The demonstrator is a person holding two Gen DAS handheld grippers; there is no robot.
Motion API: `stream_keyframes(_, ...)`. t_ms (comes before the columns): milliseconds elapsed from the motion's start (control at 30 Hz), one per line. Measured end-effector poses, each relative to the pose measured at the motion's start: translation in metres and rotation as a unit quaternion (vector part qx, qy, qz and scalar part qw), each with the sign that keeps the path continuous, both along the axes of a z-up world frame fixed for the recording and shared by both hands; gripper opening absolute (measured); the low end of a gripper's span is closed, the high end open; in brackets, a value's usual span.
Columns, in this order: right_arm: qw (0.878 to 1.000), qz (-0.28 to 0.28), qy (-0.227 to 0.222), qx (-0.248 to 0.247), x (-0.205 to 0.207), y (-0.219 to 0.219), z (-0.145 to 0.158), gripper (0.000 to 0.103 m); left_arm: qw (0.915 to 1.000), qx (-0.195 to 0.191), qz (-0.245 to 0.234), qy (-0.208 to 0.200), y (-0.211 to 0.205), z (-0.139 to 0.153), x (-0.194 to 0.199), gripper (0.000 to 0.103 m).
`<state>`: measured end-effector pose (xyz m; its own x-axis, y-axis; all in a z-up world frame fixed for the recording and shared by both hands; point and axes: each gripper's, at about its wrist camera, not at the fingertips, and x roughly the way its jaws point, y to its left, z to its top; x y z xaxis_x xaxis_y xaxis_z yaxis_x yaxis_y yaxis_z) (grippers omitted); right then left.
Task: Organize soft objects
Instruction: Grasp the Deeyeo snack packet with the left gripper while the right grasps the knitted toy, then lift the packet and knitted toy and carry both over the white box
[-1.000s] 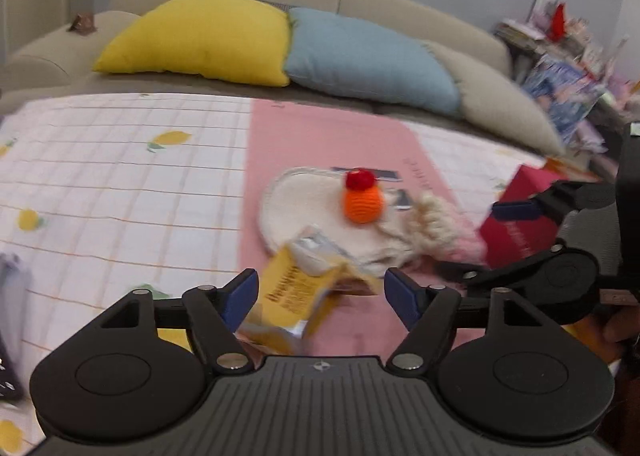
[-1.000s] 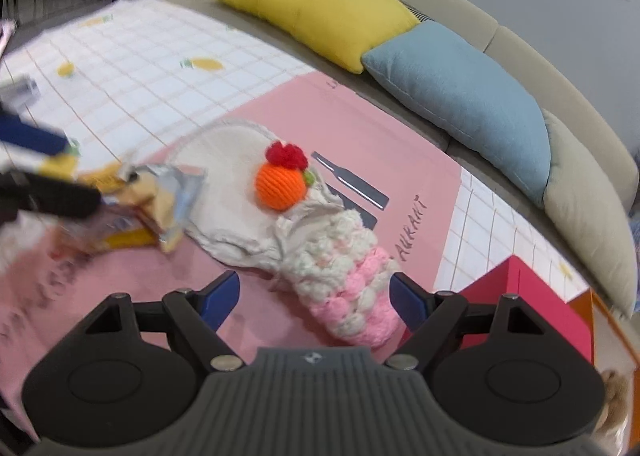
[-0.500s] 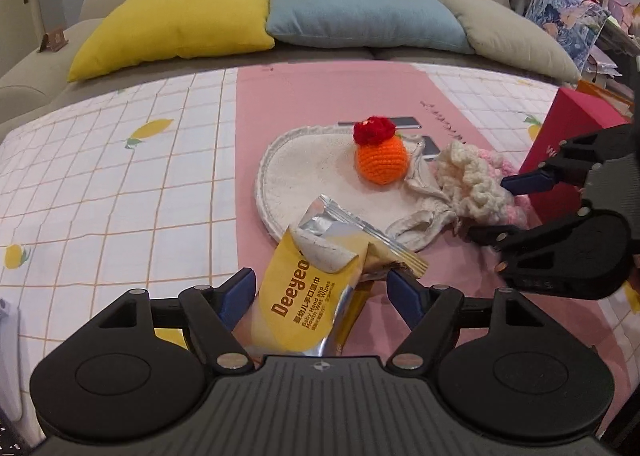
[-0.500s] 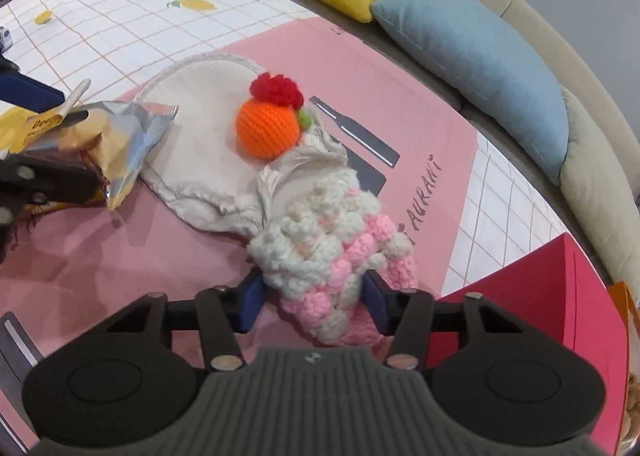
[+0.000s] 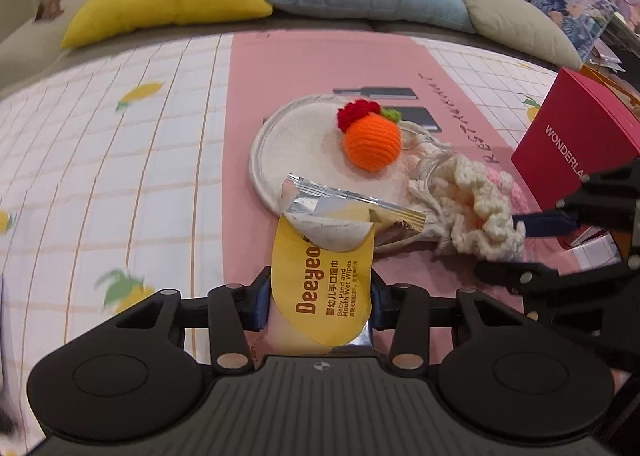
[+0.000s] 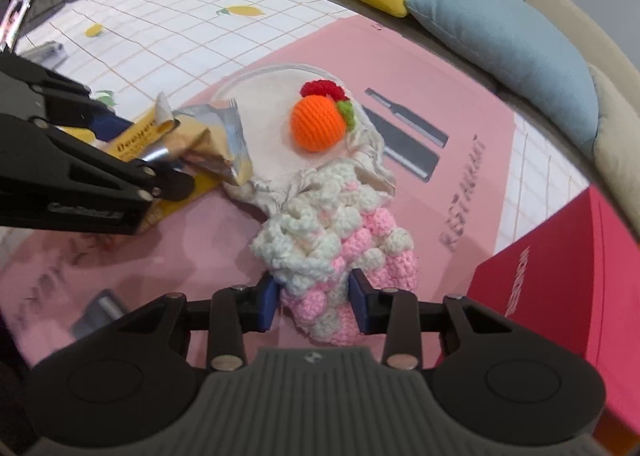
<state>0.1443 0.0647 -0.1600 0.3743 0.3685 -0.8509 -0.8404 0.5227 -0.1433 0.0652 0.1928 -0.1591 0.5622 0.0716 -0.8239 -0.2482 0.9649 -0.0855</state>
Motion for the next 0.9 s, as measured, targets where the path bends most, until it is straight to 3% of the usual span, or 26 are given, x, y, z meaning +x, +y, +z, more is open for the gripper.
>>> stream_keyframes(200, 1.000, -0.009, 0.020, -0.006, -0.020, -0.017, 0.007, 0.035, 0.9971, -0.053, 0.024, 0.048, -0.016, 0.004, -0.015, 0.049)
stream_keyframes(267, 0.999, -0.018, 0.026, 0.001, -0.027, -0.028, 0.011, 0.034, 0.9956, -0.080, 0.021, 0.046, -0.022, 0.005, -0.021, 0.049)
stream_keyframes(367, 0.999, -0.034, 0.033, 0.012, -0.032, -0.043, 0.015, 0.033, 0.9955, -0.083, 0.016, 0.042, -0.033, 0.011, -0.024, 0.048)
stream_keyframes(733, 0.992, -0.079, 0.049, 0.081, -0.032, -0.092, 0.053, 0.020, 0.9954, -0.080, 0.029, -0.044, -0.057, 0.063, -0.044, 0.048)
stream_keyframes(900, 0.989, -0.088, 0.035, 0.117, -0.033, -0.108, 0.075, 0.019, 0.9948, -0.074, 0.025, -0.066, -0.068, 0.080, -0.044, 0.048)
